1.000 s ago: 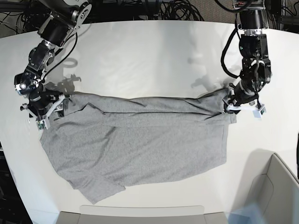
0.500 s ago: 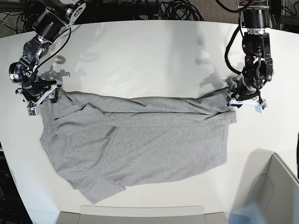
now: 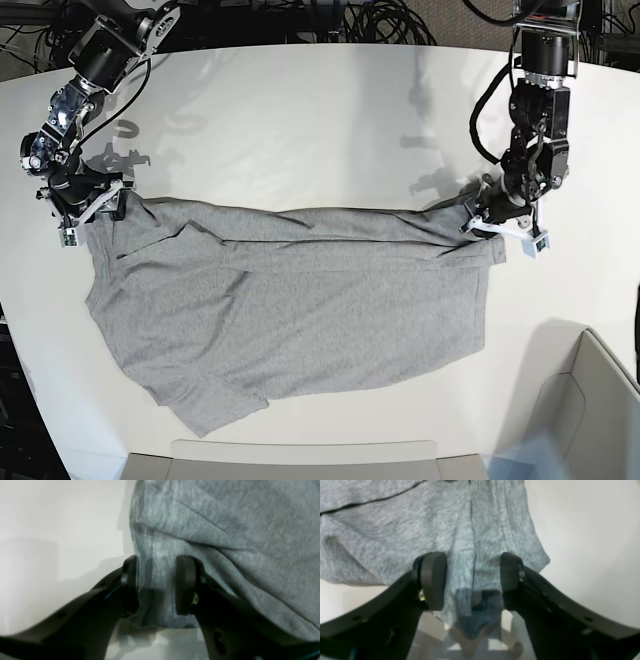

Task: Fold the T-shirt properly
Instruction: 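Lower the folded shoulder edge onto the shirt body with both grippers, then drag the folded edge back toward the robot with both grippers, release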

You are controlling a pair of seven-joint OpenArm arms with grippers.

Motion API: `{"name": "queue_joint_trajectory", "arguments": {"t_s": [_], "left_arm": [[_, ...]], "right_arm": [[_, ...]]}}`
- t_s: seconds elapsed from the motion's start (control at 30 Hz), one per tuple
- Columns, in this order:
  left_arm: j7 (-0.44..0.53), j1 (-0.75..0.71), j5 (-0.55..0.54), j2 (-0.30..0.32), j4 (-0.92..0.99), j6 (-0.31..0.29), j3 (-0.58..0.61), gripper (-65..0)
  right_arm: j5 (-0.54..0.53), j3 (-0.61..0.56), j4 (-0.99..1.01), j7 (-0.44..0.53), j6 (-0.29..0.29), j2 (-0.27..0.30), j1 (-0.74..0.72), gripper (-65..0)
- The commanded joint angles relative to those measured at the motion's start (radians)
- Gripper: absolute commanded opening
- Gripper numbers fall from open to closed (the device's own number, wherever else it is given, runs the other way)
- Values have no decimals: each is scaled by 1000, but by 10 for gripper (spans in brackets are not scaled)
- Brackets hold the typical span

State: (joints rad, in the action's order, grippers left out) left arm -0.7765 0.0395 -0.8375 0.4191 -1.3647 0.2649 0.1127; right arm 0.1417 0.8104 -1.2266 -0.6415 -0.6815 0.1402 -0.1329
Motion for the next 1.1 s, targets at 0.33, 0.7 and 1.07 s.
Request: {"name": "queue_joint_trajectory", "arguments": {"t_s": [0.33,0.7,1.07], "left_arm": [[-67,-49,-22,24,8,10,-94,-650],[-67,-235,-22,76,-149,10,-104,-650],[-65,-438,-22,151,-241,10,-104,-650]], "right_arm": [[114,5,72,-21,-17,86,-58,-640],[109,7,-2,-16,-17,65,74,-622],[109,46,-258,-16,-17,-90,292,-621]]}}
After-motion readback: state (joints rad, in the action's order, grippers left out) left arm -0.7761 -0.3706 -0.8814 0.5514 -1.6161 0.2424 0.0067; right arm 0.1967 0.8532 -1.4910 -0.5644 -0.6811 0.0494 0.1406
